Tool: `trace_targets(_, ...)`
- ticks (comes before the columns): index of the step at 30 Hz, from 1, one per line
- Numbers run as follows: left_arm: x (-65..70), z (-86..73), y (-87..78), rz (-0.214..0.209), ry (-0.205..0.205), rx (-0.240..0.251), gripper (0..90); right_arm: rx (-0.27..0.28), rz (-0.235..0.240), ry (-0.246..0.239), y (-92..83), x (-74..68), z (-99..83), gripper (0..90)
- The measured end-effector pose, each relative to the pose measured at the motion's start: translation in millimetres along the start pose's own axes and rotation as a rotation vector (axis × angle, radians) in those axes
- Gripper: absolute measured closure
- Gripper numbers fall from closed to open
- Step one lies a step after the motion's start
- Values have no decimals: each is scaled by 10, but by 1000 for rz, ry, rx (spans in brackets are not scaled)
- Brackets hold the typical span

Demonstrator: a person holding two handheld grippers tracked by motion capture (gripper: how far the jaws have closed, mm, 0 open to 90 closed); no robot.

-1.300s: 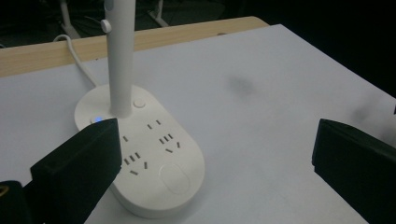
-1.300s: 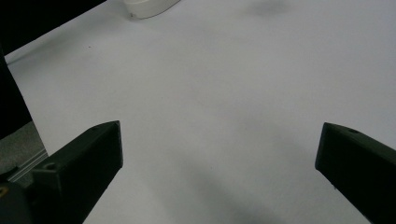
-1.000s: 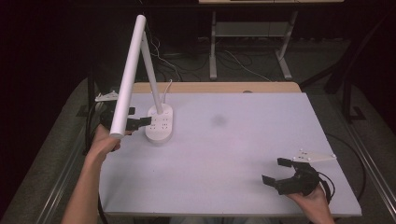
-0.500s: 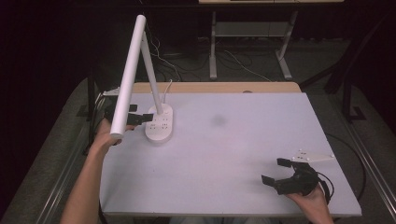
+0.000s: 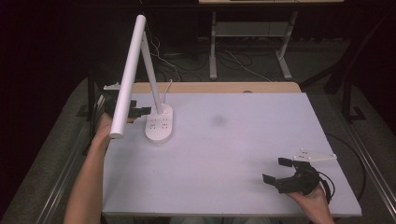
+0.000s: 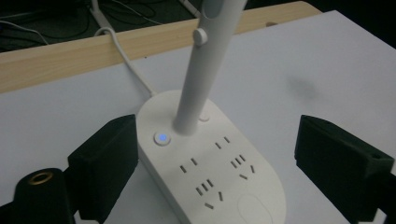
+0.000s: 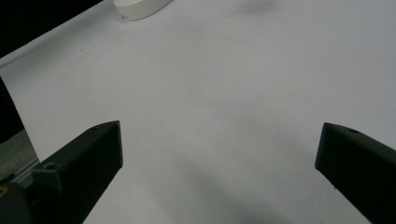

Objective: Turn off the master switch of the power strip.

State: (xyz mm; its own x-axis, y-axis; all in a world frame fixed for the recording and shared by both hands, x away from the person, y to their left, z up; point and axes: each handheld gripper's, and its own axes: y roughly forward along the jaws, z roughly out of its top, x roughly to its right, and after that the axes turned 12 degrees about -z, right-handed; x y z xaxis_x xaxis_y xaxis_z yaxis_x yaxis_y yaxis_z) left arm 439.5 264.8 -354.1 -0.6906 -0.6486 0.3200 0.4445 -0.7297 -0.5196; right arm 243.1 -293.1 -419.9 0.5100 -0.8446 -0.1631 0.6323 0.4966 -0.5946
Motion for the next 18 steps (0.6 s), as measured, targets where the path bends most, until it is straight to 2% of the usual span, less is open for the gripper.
trace_targets(6,-91,-9,60,36,-35,-1,169,16,-3,6,4,11,18,2)
trace_targets(10,-154,-20,83,65,-28,-17,203,8,-5,10,-4,14,9,2)
trace_targets(18,-306,-101,134,70,-101,11,241,10,-10,19,-12,26,6,3)
